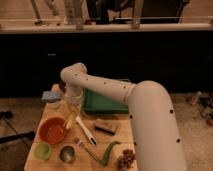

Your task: Place banana in red bowl

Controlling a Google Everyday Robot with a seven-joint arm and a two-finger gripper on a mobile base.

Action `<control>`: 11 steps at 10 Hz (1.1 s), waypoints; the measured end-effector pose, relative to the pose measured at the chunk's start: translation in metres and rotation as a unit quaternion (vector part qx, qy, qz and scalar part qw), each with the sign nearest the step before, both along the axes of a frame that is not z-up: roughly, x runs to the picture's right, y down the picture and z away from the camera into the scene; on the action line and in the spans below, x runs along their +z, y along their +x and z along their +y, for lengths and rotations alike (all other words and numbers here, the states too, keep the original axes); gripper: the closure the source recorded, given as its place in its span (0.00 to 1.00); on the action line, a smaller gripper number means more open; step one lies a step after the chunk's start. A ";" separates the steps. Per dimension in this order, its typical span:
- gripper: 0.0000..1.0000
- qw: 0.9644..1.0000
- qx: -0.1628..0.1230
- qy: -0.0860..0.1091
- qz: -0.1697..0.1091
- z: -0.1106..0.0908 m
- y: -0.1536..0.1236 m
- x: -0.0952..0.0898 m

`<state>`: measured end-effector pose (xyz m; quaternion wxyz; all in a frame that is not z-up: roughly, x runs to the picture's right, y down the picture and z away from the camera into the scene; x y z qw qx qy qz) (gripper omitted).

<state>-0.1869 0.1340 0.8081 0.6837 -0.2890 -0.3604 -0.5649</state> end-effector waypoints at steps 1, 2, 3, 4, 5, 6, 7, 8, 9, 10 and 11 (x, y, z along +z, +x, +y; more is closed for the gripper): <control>1.00 1.000 -0.011 -0.003 -0.004 0.004 -0.010 0.000; 1.00 1.000 -0.017 -0.003 -0.009 0.007 -0.019 -0.001; 1.00 1.000 -0.020 -0.002 -0.012 0.010 -0.025 -0.002; 1.00 1.000 -0.019 -0.001 -0.012 0.013 -0.030 -0.003; 1.00 1.000 -0.015 0.001 -0.014 0.015 -0.036 -0.003; 1.00 1.000 -0.010 0.004 -0.017 0.015 -0.042 -0.004; 1.00 1.000 -0.004 0.007 -0.020 0.016 -0.046 -0.005; 1.00 1.000 0.002 0.009 -0.023 0.015 -0.049 -0.004; 1.00 0.999 0.008 0.012 -0.029 0.015 -0.054 -0.003; 1.00 0.999 0.009 0.017 -0.037 0.016 -0.061 -0.001; 1.00 0.999 0.007 0.022 -0.048 0.017 -0.071 0.002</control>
